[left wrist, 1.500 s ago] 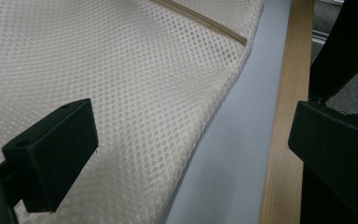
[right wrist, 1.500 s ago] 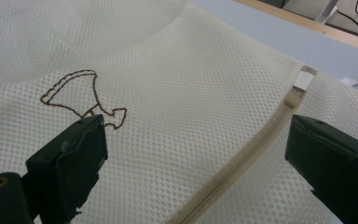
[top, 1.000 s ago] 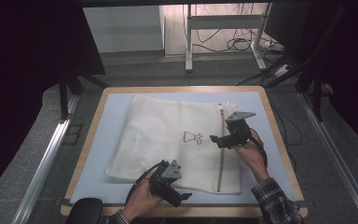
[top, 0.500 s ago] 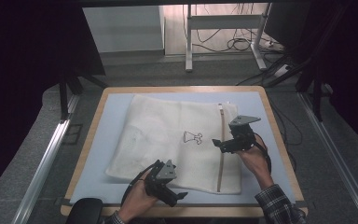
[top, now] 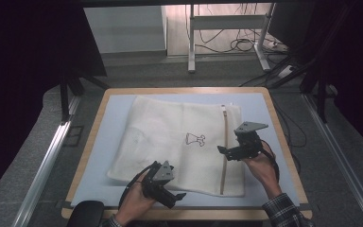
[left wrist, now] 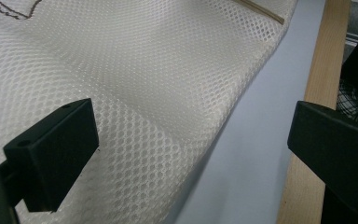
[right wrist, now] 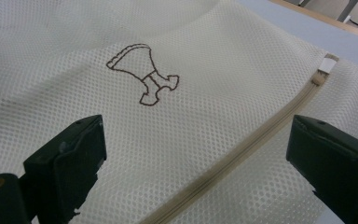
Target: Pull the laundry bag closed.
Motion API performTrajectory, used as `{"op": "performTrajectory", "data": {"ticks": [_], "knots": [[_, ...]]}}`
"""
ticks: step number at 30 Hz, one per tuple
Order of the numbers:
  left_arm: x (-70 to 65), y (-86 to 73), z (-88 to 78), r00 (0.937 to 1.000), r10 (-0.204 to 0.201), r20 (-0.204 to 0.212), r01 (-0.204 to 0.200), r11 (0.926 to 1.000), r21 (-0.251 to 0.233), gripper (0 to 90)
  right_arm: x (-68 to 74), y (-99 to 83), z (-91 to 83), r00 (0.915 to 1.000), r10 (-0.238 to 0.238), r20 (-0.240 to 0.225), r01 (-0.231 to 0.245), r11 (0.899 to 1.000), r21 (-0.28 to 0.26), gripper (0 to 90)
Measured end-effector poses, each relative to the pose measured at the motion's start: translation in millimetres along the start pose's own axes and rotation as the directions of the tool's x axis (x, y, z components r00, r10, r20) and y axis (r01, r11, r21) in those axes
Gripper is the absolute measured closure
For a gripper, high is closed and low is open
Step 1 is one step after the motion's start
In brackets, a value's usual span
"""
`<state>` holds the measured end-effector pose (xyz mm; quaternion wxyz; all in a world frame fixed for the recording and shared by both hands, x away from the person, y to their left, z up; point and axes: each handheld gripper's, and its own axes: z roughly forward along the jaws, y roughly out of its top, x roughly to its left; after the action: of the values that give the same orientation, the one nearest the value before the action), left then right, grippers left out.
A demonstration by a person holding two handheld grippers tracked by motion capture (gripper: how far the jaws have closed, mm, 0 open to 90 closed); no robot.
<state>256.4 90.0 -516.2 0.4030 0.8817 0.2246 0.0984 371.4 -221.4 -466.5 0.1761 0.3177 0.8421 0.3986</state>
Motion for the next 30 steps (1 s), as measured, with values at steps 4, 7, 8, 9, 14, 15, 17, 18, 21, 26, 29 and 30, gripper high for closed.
{"op": "performTrajectory", "data": {"ticks": [4,7,8,9,14,15,17,18,21,26,29,30], "knots": [[1.0,-1.1,-2.0,1.0,-0.004,-0.004,0.004,1.0,-0.003,1.5,4.8,-3.2,-3.1,1.0,-0.005,0.0,0.005,1.0,0.002,4.8],[2.2,-1.9,-3.5,0.9999,-0.005,-0.01,0.005,1.0,-0.003,1.5,8.1,-5.6,-5.7,1.0,-0.008,0.001,0.008,1.0,-0.002,4.3],[2.5,-2.2,-4.0,0.9999,-0.006,-0.013,0.006,1.0,-0.004,1.6,8.8,-6.1,-6.5,1.0,-0.009,0.002,0.009,1.0,-0.003,4.2],[2.9,-2.5,-4.6,0.9999,-0.006,-0.015,0.006,1.0,-0.003,1.5,9.6,-6.9,-7.3,0.9999,-0.011,0.001,0.011,1.0,-0.004,4.0],[4.5,-4.3,-7.2,0.9996,-0.009,-0.025,0.009,1.0,-0.003,1.5,13.3,-11.3,-12.0,1.0,-0.005,-0.005,0.005,1.0,-0.006,3.2],[4.7,-4.8,-7.7,0.9996,-0.01,-0.026,0.01,0.9999,-0.003,1.5,13.8,-12.2,-13.1,0.9999,-0.009,-0.005,0.009,1.0,-0.003,3.1],[5.3,-5.5,-9.1,0.9995,-0.009,-0.031,0.009,1.0,-0.001,1.5,15.2,-14.1,-14.9,0.9999,-0.015,0.0,0.015,1.0,0.002,3.0],[5.6,-5.8,-9.8,0.9994,-0.01,-0.032,0.01,1.0,-0.001,1.5,16.0,-15.0,-15.5,0.9999,-0.016,0.002,0.016,1.0,0.002,3.0],[6.3,-7.0,-11.7,0.9992,-0.011,-0.037,0.011,0.9999,-0.001,1.5,18.2,-17.7,-18.4,0.9998,-0.019,0.0,0.019,1.0,0.005,2.7],[7.3,-9.0,-14.7,0.9985,-0.01,-0.053,0.01,0.9999,0.003,1.5,23.2,-21.7,-23.0,0.9997,-0.023,-0.005,0.023,1.0,0.009,2.2],[7.9,-10.2,-16.9,0.998,-0.011,-0.062,0.011,0.9999,0.005,1.5,25.4,-24.4,-26.6,0.9996,-0.029,-0.004,0.029,1.0,0.01,2.0],[8.2,-10.7,-17.7,0.9979,-0.011,-0.064,0.012,0.9999,0.006,1.5,26.2,-25.2,-28.1,0.9996,-0.027,-0.004,0.027,1.0,0.007,1.9]]}}
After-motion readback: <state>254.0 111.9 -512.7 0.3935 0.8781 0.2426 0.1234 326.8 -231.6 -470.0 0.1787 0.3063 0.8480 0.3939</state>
